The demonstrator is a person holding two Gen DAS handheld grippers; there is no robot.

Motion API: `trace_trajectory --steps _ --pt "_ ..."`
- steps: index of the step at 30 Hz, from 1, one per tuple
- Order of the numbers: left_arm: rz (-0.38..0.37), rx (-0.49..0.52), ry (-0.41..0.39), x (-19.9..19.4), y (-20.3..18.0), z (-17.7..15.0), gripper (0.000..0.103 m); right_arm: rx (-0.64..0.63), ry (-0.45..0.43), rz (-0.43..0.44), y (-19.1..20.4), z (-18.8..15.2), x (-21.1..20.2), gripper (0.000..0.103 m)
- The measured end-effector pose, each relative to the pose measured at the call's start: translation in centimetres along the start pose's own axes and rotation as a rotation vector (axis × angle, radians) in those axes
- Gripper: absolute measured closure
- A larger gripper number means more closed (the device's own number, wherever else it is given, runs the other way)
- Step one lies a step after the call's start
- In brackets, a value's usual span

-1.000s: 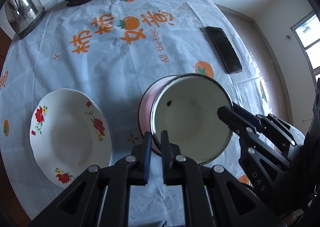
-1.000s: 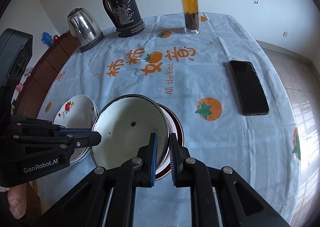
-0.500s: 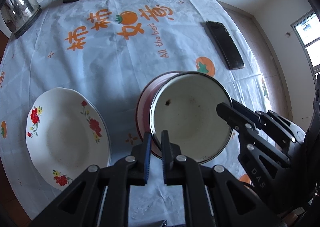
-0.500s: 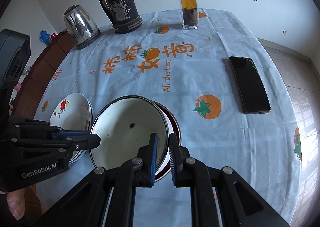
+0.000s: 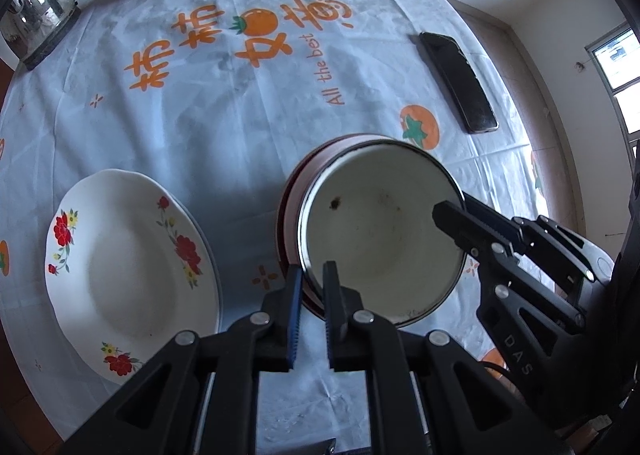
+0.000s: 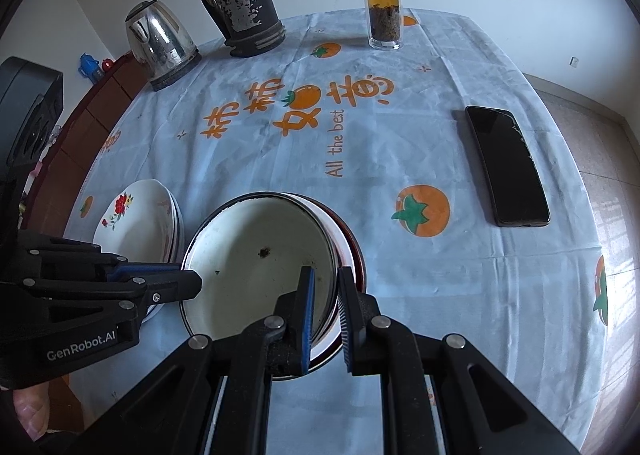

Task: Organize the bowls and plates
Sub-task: 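Lower the white enamel bowl into the pink bowl with both grippers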

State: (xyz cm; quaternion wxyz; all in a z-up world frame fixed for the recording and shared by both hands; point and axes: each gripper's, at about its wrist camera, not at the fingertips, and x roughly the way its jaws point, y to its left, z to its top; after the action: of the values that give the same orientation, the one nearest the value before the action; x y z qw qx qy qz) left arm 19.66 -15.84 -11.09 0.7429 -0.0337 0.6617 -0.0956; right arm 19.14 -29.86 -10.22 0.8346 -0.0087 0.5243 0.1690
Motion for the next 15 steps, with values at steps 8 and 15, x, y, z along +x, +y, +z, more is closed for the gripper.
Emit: trace_trajectory --steps 8,15 --pt "-0.004 0.0 0.005 0.15 0.11 -0.05 0.096 0.0 0.006 0.0 -0.15 0.05 0.32 0.09" --pt "-0.004 -0.003 0.006 0.18 0.11 -0.03 0.095 0.001 0.006 -0.001 -0.14 0.06 0.33 0.09"
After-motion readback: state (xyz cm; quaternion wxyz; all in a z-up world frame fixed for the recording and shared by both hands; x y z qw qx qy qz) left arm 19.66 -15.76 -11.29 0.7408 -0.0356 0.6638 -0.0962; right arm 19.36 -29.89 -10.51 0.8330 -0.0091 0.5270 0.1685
